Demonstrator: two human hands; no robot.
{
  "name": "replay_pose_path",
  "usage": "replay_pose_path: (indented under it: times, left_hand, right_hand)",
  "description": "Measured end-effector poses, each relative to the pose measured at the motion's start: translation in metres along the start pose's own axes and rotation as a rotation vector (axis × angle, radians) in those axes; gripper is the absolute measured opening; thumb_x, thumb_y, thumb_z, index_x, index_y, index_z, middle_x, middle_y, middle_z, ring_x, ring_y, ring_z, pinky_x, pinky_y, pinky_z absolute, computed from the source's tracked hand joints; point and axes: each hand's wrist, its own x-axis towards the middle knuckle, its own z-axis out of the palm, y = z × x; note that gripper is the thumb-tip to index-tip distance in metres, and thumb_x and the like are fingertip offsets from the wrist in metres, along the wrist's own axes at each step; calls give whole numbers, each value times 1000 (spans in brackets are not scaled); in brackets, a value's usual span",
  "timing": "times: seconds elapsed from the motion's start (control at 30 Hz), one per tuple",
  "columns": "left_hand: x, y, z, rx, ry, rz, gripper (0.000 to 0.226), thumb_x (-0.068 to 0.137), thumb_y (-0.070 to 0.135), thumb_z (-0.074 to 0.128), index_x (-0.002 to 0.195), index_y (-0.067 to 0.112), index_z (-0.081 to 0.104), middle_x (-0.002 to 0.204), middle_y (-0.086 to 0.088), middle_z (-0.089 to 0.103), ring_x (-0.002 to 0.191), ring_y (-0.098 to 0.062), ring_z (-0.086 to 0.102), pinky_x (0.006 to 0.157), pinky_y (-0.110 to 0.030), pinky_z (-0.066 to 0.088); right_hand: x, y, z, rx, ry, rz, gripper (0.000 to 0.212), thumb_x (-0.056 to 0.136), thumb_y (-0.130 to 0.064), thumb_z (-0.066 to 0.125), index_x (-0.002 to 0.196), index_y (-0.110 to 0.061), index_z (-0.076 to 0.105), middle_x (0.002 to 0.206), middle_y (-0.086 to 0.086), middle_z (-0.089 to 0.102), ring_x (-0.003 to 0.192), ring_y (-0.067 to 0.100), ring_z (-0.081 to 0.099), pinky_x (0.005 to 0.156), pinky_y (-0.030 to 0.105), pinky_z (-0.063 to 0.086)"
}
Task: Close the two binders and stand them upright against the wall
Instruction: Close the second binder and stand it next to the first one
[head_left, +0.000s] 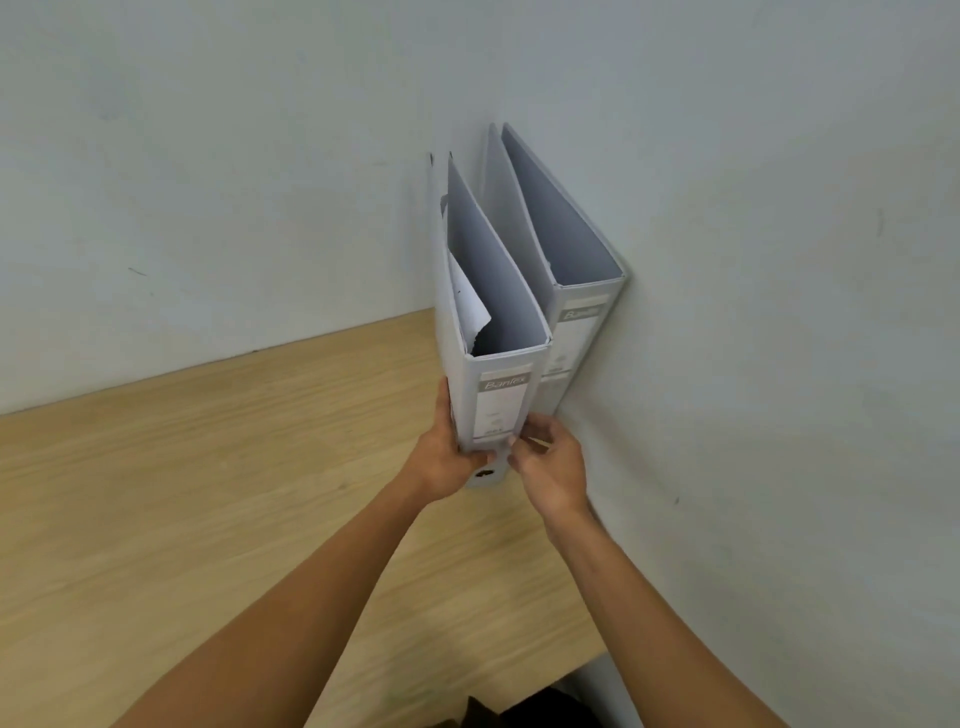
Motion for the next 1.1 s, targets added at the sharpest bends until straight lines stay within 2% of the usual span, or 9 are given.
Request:
replay_pose_path:
  times: [0.1,0.17,0.27,0.4,0.53,0.67,0.8,0.97,1.1]
  left_hand:
    - [15,7,-2,40,-30,-4,125,75,10,80,162,14,-11,145,0,47,131,-25,52,104,-44,52]
    - [24,8,-4,52,-33,-11,123,77,4,79,161,11,-11,140,4,45,129,-24,50,107,-49,49]
    - [39,7,-4,48,-26,-30,116,81,-1,78,160,8,-7,136,5,45,126,-24,51,105,-47,50]
    - [54,10,-6,42,-31,-52,112,81,-3,78,159,6,-4,134,1,47,126,-20,50,100,-36,49]
    - [67,11,-9,22,-17,-61,112,78,3,80,158,8,2,134,1,48,124,-19,50,102,-37,48]
    - [69,10,-11,34,-11,-120,106,82,5,81,159,12,8,134,1,50,125,-19,50,93,-21,50]
    - [62,11,-20,54,-39,-245,109,81,26,83,163,20,11,156,-8,46,141,-28,47,108,-51,49]
    - [52,19,-33,78,-56,-282,94,86,21,78,161,18,22,156,-10,47,137,-29,52,106,-48,50]
    - [28,26,-50,40,-68,-276,80,91,20,73,159,18,29,154,-8,49,124,-26,57,93,-40,54]
  right_hand:
    - [14,3,1,73,44,75,16,88,-16,74,103,-13,68,103,5,74,94,19,73,91,47,61]
    - [20,-1,3,151,43,119,12,89,-15,75,96,-14,65,104,12,73,89,20,73,87,41,63]
    - [31,-6,5,231,34,167,13,90,-16,75,95,-12,63,109,19,73,100,28,75,84,35,62]
    - [46,-7,13,204,32,187,11,90,-23,74,85,-19,65,105,17,77,99,30,76,92,45,61]
    - [54,-9,15,204,1,210,8,92,-19,70,95,-12,71,104,17,77,102,30,75,94,44,60]
    - [56,-11,15,213,-25,234,4,92,-12,67,92,-15,70,106,16,77,104,28,74,95,42,60]
    - [56,-10,16,228,-35,245,11,89,-10,67,100,-12,69,108,17,75,104,28,74,94,42,60]
    - [52,-13,16,253,-54,255,23,91,-6,63,113,-6,65,114,18,72,108,27,71,89,38,61]
    - [39,-15,21,244,-74,249,20,92,-7,59,111,-9,64,116,15,71,109,24,70,86,37,60]
